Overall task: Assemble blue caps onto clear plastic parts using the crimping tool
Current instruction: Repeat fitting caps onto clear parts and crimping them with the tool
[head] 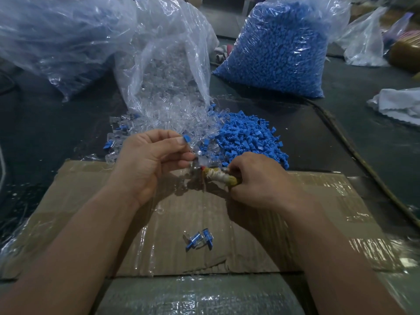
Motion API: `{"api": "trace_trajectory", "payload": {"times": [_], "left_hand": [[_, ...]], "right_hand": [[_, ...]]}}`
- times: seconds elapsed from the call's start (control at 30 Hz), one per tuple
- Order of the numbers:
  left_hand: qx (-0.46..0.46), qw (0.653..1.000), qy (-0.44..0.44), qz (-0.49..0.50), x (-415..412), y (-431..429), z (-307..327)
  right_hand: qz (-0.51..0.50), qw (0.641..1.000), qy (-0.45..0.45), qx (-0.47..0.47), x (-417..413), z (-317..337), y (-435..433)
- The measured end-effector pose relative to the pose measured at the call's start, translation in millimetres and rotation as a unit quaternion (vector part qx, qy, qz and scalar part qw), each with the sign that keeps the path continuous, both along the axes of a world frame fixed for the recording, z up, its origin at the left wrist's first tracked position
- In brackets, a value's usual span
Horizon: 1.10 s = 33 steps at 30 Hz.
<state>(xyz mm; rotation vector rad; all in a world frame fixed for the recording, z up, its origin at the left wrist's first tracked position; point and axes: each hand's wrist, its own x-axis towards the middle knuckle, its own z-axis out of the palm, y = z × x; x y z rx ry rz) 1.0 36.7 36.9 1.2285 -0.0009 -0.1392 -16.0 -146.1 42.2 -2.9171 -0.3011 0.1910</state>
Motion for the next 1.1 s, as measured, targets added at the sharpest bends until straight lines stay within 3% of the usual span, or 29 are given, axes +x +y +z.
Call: {"api": "trace_trajectory", "payload": {"times": [0.3,1.1], "left_hand": [[-0.010,0.999,-0.022,0.020,0,-2,-3],[-0.006,0.998,-0.047,0.048,-3,-9,-7]], "right_hand": [[-0.076,0.990,-0.068,0.093,2,6,-15],[0.008,0.990,-0.023,0.137,-4,2,4]]}}
